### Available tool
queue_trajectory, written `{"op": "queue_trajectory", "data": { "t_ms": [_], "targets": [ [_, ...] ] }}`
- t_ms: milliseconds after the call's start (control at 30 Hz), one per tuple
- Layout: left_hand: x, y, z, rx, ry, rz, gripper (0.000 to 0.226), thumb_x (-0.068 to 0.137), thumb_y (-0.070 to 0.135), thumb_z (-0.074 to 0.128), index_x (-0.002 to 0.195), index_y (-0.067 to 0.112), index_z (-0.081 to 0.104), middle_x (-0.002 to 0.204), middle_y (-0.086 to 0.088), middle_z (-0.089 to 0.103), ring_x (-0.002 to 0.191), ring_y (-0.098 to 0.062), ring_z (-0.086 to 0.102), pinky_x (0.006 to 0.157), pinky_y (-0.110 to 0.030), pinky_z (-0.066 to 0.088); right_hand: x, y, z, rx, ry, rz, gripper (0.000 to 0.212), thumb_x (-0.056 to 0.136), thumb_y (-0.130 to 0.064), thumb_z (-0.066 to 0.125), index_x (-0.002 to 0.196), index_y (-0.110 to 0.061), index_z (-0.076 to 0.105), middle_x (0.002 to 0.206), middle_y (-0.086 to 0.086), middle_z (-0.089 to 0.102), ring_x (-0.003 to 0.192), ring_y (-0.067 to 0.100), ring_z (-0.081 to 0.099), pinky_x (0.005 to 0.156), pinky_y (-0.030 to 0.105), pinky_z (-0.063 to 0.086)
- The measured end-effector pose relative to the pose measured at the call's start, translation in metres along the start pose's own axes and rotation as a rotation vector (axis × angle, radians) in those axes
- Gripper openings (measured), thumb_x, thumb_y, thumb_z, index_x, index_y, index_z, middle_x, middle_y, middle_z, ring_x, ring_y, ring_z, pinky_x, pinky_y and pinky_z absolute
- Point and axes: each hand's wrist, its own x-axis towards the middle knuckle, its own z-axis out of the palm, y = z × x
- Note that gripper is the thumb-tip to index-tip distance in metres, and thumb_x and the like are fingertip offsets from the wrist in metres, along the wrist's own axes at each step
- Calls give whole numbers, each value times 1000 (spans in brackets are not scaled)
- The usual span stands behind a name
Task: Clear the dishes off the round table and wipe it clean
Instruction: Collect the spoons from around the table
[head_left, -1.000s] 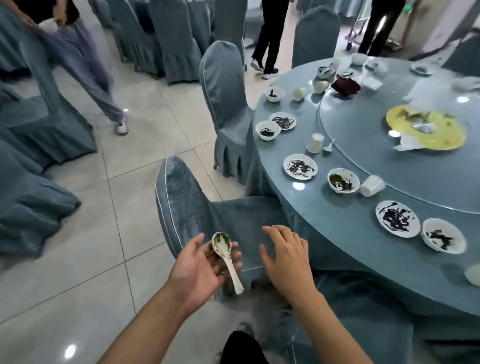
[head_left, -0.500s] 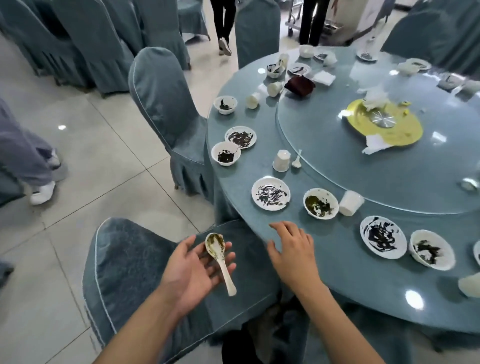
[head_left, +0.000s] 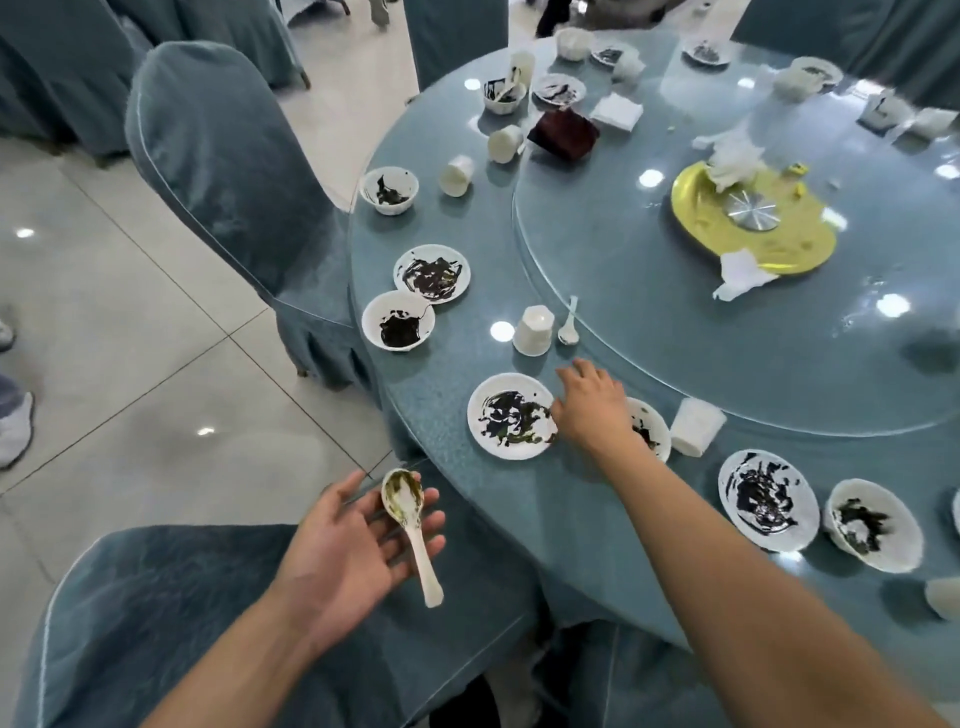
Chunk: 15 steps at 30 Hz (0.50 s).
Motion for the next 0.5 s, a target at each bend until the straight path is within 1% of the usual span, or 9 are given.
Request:
{"op": "queue_trajectory", "data": {
  "t_ms": [133, 267, 333, 367, 433, 500],
  "targets": [
    [20, 0, -1, 6, 5, -18, 58, 101, 42, 39, 134, -2, 59, 128, -26, 66, 115, -41, 62, 99, -54, 50, 45, 6, 4, -69, -32, -13, 54, 93, -35, 52, 145, -23, 44, 161, 8, 27, 140, 33, 37, 111, 48, 32],
    [31, 0, 4, 1, 13, -39, 58, 100, 42, 39, 132, -1, 60, 127, -26, 66, 113, -41, 63, 92, -51, 57, 74, 11, 11, -97, -65, -46, 53, 95, -38, 50, 146, -23, 44, 161, 8, 26, 142, 33, 36, 115, 48, 28],
    [35, 1, 8, -5, 21, -45, 58, 99, 42, 41, 133, -2, 60, 128, -26, 66, 111, -41, 63, 90, -53, 57, 83, 16, 15, -122, -78, -56, 54, 97, -38, 48, 146, -17, 44, 157, 8, 34, 141, 30, 38, 115, 45, 28],
    [36, 1, 9, -8, 27, -45, 58, 98, 42, 42, 133, -2, 59, 128, -27, 65, 110, -41, 64, 92, -53, 57, 85, 18, 18, -139, -68, -65, 52, 97, -37, 46, 144, -14, 45, 154, 8, 39, 139, 30, 41, 114, 44, 30],
    [39, 2, 11, -20, 37, -43, 59, 99, 42, 41, 134, -2, 58, 128, -27, 65, 110, -41, 63, 97, -54, 53, 86, 20, 22, -170, -5, -83, 45, 97, -35, 44, 136, -12, 53, 142, 7, 51, 131, 29, 48, 110, 44, 34],
    [41, 2, 14, -31, 43, -48, 59, 100, 41, 40, 135, -3, 57, 128, -27, 65, 111, -41, 62, 99, -55, 49, 78, 18, 24, -189, 61, -88, 38, 97, -35, 42, 124, -13, 60, 130, 6, 59, 122, 29, 53, 103, 44, 36]
  ]
}}
